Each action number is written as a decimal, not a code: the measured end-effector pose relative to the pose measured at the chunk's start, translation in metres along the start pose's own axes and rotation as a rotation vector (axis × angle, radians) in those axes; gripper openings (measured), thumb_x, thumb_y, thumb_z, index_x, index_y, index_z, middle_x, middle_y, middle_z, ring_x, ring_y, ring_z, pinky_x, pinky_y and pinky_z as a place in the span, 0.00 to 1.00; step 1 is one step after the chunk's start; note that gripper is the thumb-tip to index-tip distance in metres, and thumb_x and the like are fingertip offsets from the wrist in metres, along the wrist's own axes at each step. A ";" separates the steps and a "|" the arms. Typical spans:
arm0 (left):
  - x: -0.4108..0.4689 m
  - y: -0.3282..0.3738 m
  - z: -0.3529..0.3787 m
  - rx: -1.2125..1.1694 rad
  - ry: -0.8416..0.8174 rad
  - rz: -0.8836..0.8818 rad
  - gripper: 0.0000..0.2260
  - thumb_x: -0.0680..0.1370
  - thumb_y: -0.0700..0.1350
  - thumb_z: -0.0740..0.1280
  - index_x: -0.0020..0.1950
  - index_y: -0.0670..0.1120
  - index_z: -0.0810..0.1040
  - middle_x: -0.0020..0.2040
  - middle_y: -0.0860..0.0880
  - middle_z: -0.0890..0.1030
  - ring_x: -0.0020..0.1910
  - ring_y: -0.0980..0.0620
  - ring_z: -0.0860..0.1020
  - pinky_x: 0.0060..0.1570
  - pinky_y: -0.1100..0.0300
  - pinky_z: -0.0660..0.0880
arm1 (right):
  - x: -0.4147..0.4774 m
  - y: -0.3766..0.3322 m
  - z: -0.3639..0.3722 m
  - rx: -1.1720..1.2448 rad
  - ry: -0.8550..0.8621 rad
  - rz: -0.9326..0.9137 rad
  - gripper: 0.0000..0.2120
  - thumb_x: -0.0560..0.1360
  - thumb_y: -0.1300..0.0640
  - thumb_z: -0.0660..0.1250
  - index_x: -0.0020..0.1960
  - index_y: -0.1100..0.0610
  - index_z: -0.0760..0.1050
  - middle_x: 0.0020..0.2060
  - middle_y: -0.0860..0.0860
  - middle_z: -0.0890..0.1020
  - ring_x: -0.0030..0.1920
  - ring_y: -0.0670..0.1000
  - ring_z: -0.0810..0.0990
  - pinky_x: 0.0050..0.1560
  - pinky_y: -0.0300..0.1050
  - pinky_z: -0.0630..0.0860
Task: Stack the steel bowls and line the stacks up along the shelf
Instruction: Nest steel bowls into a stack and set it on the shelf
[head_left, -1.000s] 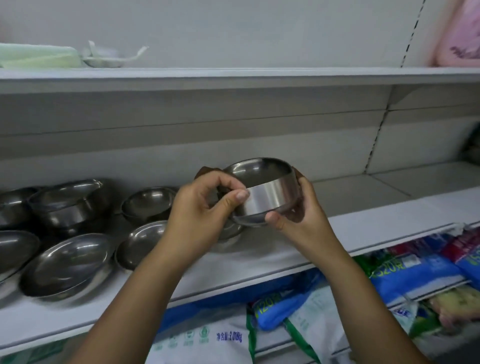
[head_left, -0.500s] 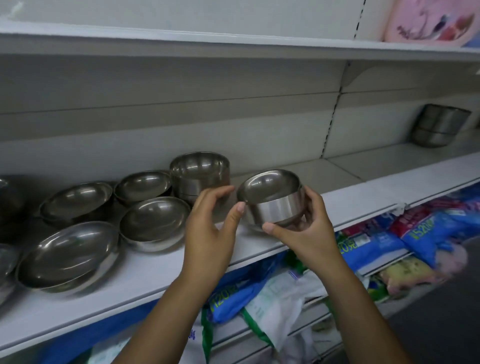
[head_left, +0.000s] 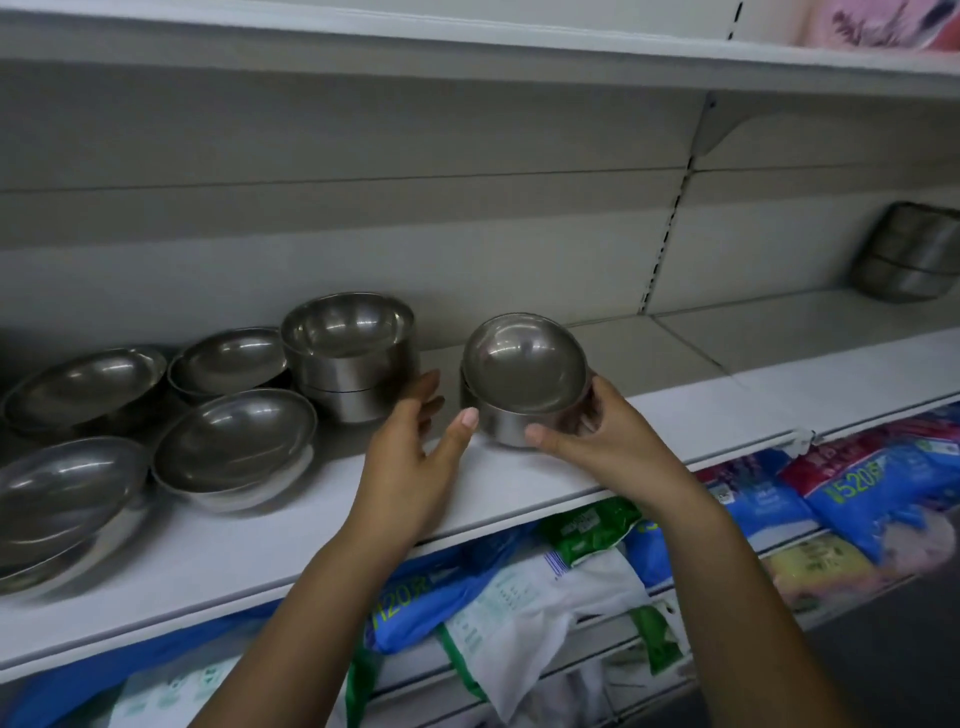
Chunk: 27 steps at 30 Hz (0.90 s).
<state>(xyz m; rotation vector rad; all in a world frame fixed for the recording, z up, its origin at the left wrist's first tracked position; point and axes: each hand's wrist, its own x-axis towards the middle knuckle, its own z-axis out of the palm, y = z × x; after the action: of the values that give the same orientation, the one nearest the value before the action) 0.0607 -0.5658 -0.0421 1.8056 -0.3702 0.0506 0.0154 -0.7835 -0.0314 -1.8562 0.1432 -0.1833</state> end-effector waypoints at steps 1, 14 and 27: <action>0.001 -0.001 0.001 -0.007 -0.018 -0.011 0.33 0.73 0.57 0.71 0.76 0.49 0.68 0.69 0.54 0.74 0.69 0.54 0.74 0.71 0.52 0.72 | 0.004 -0.001 -0.006 0.003 0.015 0.000 0.45 0.56 0.29 0.79 0.68 0.43 0.73 0.63 0.40 0.81 0.65 0.40 0.78 0.69 0.45 0.73; 0.022 0.006 0.033 0.051 -0.102 0.090 0.37 0.67 0.49 0.82 0.69 0.58 0.67 0.65 0.62 0.77 0.62 0.71 0.74 0.59 0.76 0.69 | 0.069 -0.033 -0.029 -0.411 0.241 -0.134 0.04 0.76 0.55 0.73 0.48 0.56 0.84 0.42 0.51 0.85 0.45 0.52 0.83 0.46 0.40 0.75; 0.010 0.014 0.024 0.068 0.024 0.066 0.35 0.61 0.55 0.84 0.62 0.69 0.70 0.56 0.66 0.81 0.57 0.66 0.79 0.55 0.69 0.75 | 0.069 -0.045 -0.030 -0.179 0.281 -0.235 0.07 0.78 0.60 0.68 0.43 0.61 0.81 0.28 0.52 0.80 0.23 0.46 0.78 0.28 0.33 0.71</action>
<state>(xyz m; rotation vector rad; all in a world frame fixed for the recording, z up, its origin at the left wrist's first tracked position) 0.0625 -0.5934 -0.0333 1.8577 -0.4147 0.1321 0.0770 -0.8119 0.0237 -2.0165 0.1380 -0.6129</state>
